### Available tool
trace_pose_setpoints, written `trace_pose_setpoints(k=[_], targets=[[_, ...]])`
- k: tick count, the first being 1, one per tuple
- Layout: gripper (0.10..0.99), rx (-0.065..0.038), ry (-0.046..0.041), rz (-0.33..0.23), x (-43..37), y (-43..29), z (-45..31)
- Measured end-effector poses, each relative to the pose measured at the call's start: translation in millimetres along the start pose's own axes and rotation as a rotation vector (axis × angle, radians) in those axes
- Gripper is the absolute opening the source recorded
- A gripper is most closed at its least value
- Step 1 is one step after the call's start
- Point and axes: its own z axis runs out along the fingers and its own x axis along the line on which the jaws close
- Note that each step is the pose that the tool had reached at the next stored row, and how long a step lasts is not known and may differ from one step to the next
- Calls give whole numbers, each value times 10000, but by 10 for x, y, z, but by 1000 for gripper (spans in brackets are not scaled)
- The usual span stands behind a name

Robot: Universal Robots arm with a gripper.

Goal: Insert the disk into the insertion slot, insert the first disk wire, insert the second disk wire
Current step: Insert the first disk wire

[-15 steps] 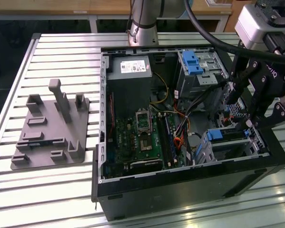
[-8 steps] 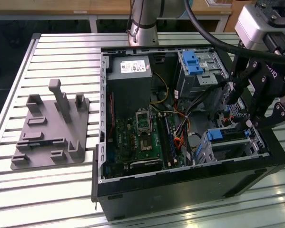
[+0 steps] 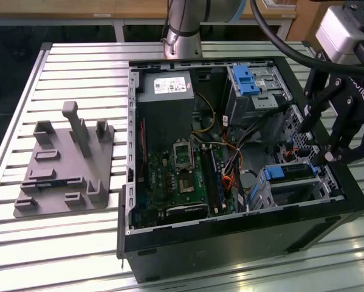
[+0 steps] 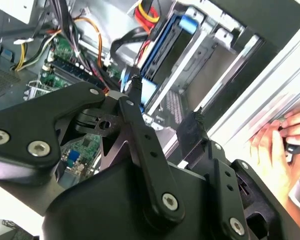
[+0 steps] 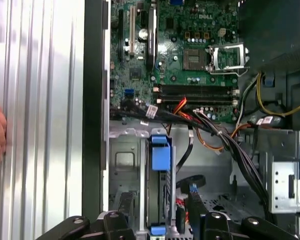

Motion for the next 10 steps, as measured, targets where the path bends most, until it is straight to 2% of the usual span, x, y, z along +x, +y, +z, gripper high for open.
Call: trace_pose_setpoints(k=[3,10], targets=[[557,-34,-2,1,-25,-101,1],[557,-37,1,2,-177,-193,20]])
